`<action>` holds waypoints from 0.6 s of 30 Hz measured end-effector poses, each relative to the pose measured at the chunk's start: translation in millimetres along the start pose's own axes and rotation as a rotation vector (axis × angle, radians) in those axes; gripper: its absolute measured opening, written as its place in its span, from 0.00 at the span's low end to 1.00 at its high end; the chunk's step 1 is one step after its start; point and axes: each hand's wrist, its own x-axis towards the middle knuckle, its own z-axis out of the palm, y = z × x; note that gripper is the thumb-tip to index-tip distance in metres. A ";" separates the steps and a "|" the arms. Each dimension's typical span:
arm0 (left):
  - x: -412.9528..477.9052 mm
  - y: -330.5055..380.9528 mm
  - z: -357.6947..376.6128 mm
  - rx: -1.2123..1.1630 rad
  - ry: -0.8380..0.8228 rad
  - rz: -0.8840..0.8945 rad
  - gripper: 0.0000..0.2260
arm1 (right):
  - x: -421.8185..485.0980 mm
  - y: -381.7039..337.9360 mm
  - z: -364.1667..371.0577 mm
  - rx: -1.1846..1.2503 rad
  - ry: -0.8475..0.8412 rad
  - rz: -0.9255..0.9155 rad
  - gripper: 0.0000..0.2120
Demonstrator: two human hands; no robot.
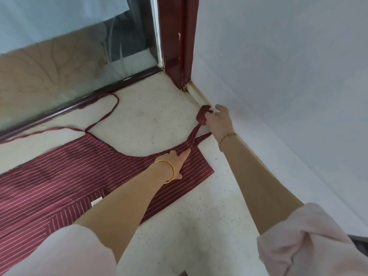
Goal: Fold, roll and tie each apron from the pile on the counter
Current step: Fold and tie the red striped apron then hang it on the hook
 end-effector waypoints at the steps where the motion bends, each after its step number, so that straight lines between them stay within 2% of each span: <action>1: -0.5 -1.1 -1.2 -0.014 -0.001 0.020 0.42 | 1.9 11.0 -0.2 -0.044 0.046 0.029 0.24; 3: -1.3 -3.1 -3.0 -0.134 0.018 0.086 0.38 | 0.7 26.7 -2.2 -0.127 0.113 0.117 0.19; 5: 1.2 -4.1 -7.2 -0.377 0.103 0.127 0.29 | 0.2 41.8 -2.6 -0.139 0.100 0.211 0.15; 7: 10.4 -5.0 -14.0 -0.552 0.289 0.099 0.18 | -0.3 52.9 -1.4 -0.122 0.066 0.267 0.14; 9: 20.5 -2.6 -24.8 -0.643 0.468 0.036 0.15 | 0.9 59.6 3.5 -0.096 0.059 0.301 0.14; 12: 32.1 3.2 -46.0 -0.763 0.569 -0.063 0.23 | 7.0 65.0 11.7 -0.069 0.082 0.356 0.17; 15: 49.8 7.0 -66.9 -0.917 0.545 -0.098 0.33 | 16.3 66.8 15.8 -0.156 0.079 0.338 0.16; 18: 67.3 8.3 -83.6 -1.025 0.518 -0.125 0.34 | 21.4 68.1 19.1 -0.264 0.067 0.297 0.08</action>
